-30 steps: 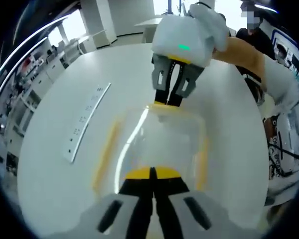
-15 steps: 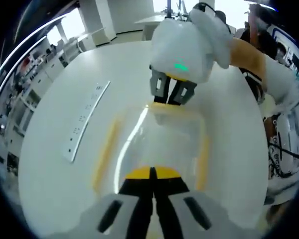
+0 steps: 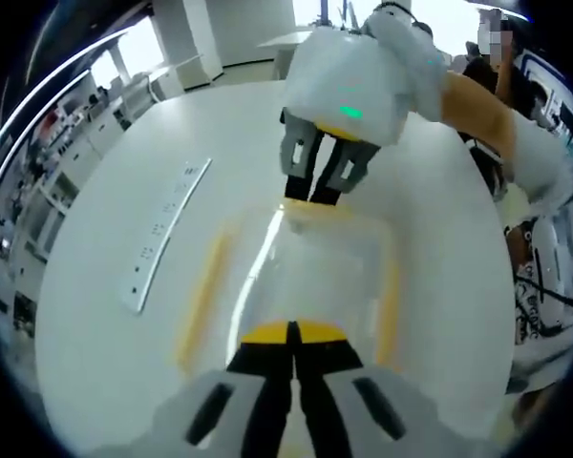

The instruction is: Snap each plastic latch of the storage box into its locked position after aligning the lid with the box until every specified latch is closed and the lid sits flush.

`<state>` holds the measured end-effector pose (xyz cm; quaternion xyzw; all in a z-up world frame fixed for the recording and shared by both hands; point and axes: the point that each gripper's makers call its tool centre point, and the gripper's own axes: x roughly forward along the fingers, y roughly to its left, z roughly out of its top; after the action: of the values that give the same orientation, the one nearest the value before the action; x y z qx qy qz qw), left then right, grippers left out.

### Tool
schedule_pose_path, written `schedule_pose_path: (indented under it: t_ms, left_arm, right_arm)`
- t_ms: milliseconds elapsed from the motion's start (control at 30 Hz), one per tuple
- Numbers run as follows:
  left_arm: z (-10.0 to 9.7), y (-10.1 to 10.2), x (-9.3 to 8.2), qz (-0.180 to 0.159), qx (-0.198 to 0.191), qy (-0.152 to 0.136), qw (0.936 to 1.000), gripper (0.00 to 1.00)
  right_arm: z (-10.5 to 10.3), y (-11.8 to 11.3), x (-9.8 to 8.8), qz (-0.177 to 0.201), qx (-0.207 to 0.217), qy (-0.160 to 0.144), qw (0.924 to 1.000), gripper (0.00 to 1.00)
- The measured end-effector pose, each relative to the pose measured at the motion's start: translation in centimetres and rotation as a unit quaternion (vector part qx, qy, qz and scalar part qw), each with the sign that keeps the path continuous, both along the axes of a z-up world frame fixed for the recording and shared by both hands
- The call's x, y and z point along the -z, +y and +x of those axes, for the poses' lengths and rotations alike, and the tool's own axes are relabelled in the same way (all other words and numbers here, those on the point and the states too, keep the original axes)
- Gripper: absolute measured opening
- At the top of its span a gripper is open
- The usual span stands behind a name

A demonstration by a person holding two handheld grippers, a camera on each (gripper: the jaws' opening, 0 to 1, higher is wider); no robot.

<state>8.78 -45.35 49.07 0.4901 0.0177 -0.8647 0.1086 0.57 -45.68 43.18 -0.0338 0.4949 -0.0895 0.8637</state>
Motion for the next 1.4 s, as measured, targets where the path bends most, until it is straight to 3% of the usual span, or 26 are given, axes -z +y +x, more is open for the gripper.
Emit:
schedule_pose_path:
  t_ms: [167,233,367,433,500,567,667,800,900,1067,1400]
  left_arm:
    - [0.0,-0.1,0.0,-0.001,-0.01,0.005,0.9999,0.0]
    - [0.0,-0.2,0.0,-0.001,-0.017,0.005,0.9998,0.0]
    - [0.1,-0.1,0.0,0.007,-0.033,0.015,0.9993,0.01]
    - [0.3,0.4,0.1,0.005,-0.022,0.01,0.9997,0.01]
    - [0.7,0.1,-0.5,-0.018,-0.018,0.015,0.9996,0.02]
    - [1.5,-0.5,-1.9,-0.048,-0.019,0.032,0.9982,0.01]
    - [4.5,-0.7,-2.8,-0.068,-0.024,0.022,0.9972,0.0]
    - [9.3,-1.8,-2.2,-0.078,-0.066,-0.001,0.9948,0.0]
    - [11.2,-2.1,-0.9,-0.064,-0.078,-0.011,0.9948,0.0]
    - [12.0,-2.1,0.3,-0.05,-0.08,-0.028,0.9952,0.0]
    - [11.6,-2.3,0.9,-0.04,-0.065,-0.025,0.9967,0.0]
  right_arm:
    - [-3.2,-1.5,-1.9,-0.06,0.053,0.023,0.9965,0.0]
    - [-3.0,-1.0,-3.1,-0.052,0.063,-0.005,0.9966,0.0]
    - [-1.5,-0.5,-7.2,-0.09,0.08,-0.066,0.9905,0.01]
    - [-0.7,-0.3,-8.2,-0.096,0.079,-0.082,0.9889,0.01]
    - [0.7,-0.5,-9.1,-0.095,0.062,-0.097,0.9887,0.02]
    - [1.8,-0.1,-9.2,-0.091,0.055,-0.107,0.9886,0.03]
    - [3.6,0.5,-8.5,-0.086,0.046,-0.108,0.9893,0.05]
    - [5.6,1.3,-6.9,-0.077,0.018,-0.086,0.9931,0.05]
    - [6.4,1.5,-6.2,-0.073,0.013,-0.078,0.9942,0.05]
    - [6.3,1.4,-5.5,-0.07,0.014,-0.06,0.9956,0.05]
    - [6.1,1.6,-5.3,-0.062,0.013,-0.054,0.9965,0.02]
